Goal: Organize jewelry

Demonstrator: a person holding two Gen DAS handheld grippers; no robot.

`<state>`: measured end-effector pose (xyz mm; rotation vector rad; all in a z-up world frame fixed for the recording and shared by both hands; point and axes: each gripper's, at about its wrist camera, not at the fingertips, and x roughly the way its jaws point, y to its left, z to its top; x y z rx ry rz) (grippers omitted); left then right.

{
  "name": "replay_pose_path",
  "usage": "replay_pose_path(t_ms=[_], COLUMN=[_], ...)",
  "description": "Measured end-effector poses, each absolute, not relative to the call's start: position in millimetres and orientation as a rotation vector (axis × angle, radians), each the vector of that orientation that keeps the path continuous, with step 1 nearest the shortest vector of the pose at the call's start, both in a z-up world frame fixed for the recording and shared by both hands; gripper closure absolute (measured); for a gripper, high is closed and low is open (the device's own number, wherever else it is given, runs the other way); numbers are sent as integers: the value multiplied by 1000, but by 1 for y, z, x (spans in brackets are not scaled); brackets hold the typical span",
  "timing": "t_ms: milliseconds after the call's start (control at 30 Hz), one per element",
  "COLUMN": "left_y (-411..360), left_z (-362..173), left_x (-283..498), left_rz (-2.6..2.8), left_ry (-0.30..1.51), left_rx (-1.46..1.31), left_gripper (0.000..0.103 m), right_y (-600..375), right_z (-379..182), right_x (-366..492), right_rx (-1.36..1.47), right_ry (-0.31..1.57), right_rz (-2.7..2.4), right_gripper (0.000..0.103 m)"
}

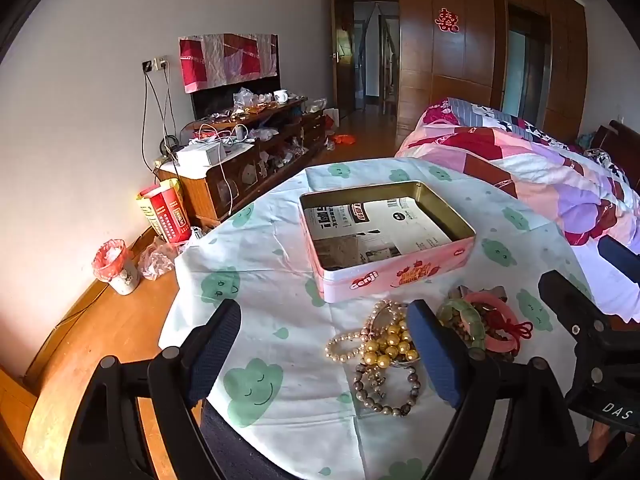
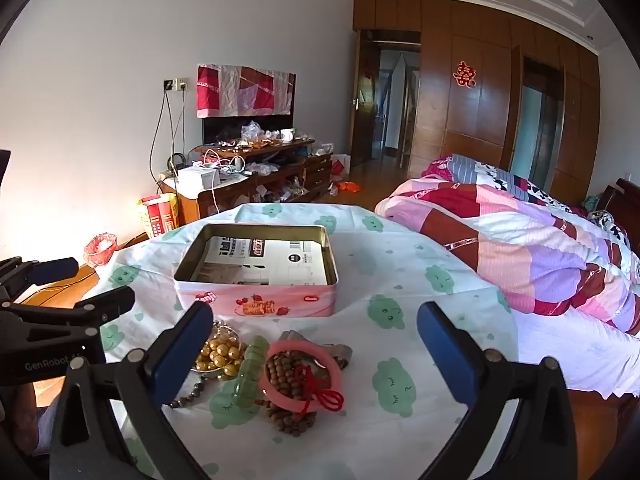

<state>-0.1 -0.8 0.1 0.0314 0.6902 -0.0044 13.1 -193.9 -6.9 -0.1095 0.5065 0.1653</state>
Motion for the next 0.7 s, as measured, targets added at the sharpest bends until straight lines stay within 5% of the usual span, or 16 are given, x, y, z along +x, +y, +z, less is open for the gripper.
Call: replay_pose_path(t_ms=[700], left_y=[2], left_z=[-4], left_x=[1], left_rz=[18], left_ry=[692], left_rx=[30], left_gripper=[18], right_y=[-189], right_z=[-13], right_x=[13], right_rx=[-117], right_ry=[519], right_rz=[177], right_gripper=[0])
